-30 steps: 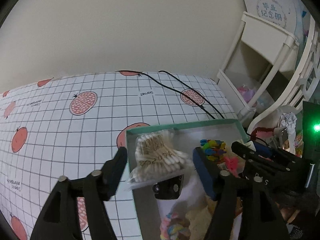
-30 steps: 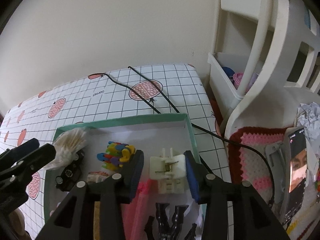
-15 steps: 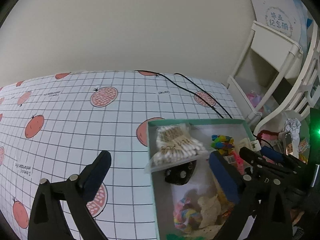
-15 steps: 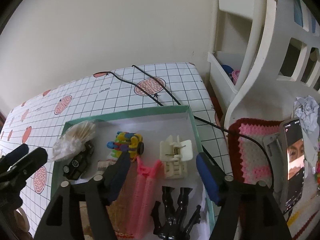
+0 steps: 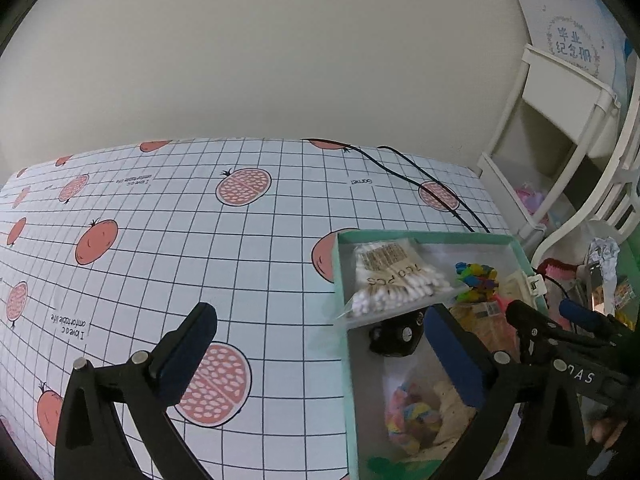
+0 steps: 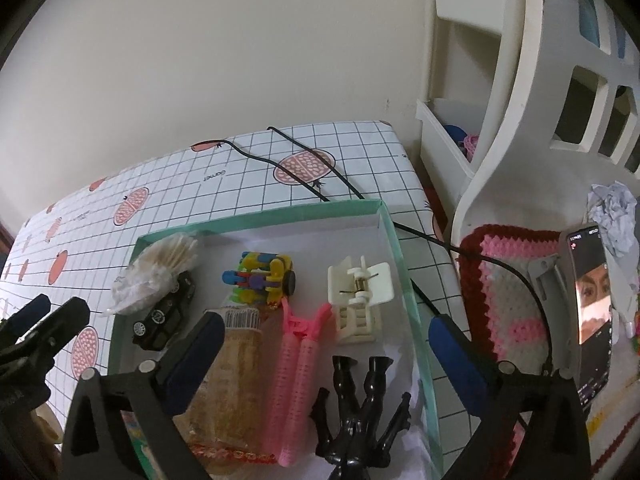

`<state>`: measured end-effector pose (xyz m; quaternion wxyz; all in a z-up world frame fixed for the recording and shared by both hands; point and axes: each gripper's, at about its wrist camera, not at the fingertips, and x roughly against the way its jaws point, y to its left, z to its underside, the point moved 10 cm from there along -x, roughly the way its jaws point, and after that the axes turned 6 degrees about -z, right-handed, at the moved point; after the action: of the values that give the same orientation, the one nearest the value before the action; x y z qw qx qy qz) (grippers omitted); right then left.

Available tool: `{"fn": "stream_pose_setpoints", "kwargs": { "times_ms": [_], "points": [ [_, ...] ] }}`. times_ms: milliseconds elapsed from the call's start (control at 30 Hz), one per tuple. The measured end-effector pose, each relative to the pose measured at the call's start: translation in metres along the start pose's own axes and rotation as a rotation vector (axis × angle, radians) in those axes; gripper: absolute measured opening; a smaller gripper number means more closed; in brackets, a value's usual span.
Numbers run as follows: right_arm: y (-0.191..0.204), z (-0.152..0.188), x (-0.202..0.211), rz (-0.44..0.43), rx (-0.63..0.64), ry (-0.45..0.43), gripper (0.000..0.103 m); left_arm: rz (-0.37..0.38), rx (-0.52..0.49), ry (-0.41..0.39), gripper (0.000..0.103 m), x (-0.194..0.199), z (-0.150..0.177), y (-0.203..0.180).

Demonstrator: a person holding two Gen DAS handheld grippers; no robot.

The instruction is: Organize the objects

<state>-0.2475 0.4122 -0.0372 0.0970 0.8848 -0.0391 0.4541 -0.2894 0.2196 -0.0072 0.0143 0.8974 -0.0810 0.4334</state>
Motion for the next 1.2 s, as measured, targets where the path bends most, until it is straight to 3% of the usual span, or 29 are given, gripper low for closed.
{"fn": "stream_pose_setpoints", "kwargs": {
  "times_ms": [367,500,733,1200],
  "points": [
    [0.02,0.015,0.02,0.016,0.018,0.0,0.103,0.001,0.022,-0.014,0.103,0.02,0.009,0.015],
    [0.031,0.023,0.029,0.01,0.025,-0.004,0.103,-0.037,0.018,-0.027,0.103,0.033,0.017,0.028],
    [0.046,0.044,0.056,-0.004,0.014,-0.03,0.103,-0.085,0.01,-0.044,0.103,0.058,0.039,0.052],
    [0.069,0.093,0.099,-0.033,0.003,-0.065,0.103,-0.103,0.053,-0.069,0.103,0.107,0.091,0.085]
  ]
}}
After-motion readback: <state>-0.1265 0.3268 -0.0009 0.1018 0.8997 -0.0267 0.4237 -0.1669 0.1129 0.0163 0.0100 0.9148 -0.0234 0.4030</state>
